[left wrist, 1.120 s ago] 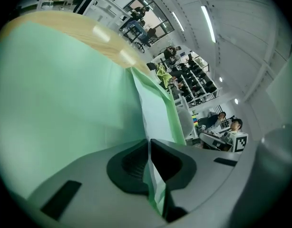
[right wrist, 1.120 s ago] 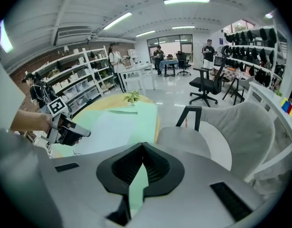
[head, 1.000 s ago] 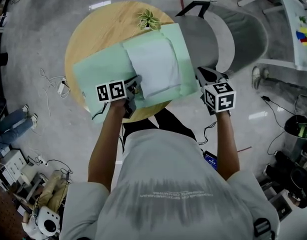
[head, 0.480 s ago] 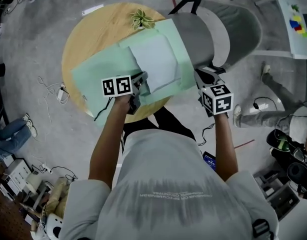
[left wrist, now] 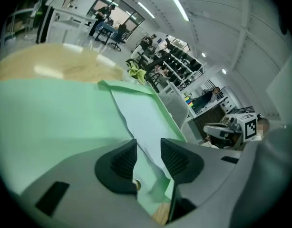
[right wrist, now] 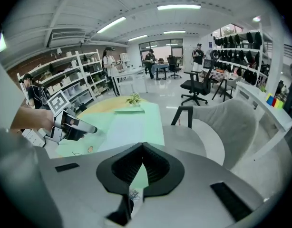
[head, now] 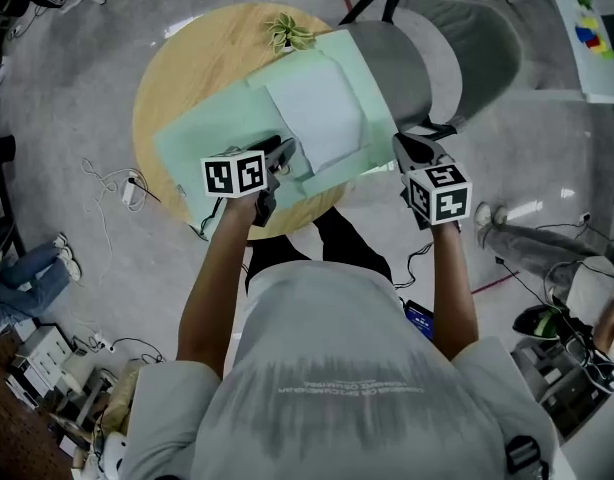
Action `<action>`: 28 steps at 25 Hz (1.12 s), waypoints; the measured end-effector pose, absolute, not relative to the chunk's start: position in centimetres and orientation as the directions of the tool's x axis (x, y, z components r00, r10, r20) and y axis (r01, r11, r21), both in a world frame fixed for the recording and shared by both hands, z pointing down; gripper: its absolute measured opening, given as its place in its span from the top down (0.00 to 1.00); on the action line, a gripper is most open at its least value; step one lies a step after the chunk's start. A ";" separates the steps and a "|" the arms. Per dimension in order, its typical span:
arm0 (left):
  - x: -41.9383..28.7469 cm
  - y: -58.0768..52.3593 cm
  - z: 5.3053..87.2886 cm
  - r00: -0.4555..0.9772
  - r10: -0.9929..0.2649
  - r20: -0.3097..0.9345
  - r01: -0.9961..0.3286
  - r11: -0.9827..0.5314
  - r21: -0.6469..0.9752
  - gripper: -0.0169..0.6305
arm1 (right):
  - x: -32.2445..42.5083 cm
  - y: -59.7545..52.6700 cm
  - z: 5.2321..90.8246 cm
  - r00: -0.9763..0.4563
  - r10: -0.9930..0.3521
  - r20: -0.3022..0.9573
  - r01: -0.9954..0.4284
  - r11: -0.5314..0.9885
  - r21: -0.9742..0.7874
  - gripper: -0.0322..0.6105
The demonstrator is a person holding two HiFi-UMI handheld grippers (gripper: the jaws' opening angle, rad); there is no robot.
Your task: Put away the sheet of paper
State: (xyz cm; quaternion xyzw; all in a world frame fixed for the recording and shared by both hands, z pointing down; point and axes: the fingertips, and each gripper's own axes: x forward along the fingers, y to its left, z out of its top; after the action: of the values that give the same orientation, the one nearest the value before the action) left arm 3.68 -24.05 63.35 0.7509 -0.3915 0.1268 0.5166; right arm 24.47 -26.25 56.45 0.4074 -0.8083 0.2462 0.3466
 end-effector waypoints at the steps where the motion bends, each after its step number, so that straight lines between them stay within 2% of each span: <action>1: 3.1 -24.0 62.8 0.652 -0.469 0.596 -0.732 -0.184 0.656 0.72 | 24.4 -26.1 56.0 -0.421 -0.504 0.754 -0.833 0.544 -0.102 0.91; 5: 0.8 -22.9 60.6 0.634 -0.502 0.588 -0.765 -0.294 0.573 0.73 | 23.3 -25.2 53.6 -0.398 -0.572 0.717 -0.851 0.523 -0.055 0.91; 12: -5.5 -20.5 54.5 0.577 -0.618 0.534 -0.817 -0.442 0.371 0.93 | 20.1 -22.3 47.1 -0.361 -0.700 0.616 -0.858 0.508 0.075 0.91; 20: -11.5 -16.8 44.4 0.533 -0.750 0.393 -0.834 -0.543 0.094 0.94 | 15.4 -16.5 39.2 -0.366 -0.816 0.448 -0.855 0.484 0.184 0.91; 28: -15.0 -11.8 35.4 0.534 -0.806 0.254 -0.825 -0.562 -0.051 0.94 | 9.8 -11.2 30.7 -0.399 -0.868 0.296 -0.826 0.481 0.295 0.91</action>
State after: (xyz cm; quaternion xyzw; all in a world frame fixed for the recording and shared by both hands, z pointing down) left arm -14.99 -11.77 35.38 0.8749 -0.4663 0.1254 0.0375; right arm 9.83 -11.22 30.71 0.5069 -0.8350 -0.0505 0.2081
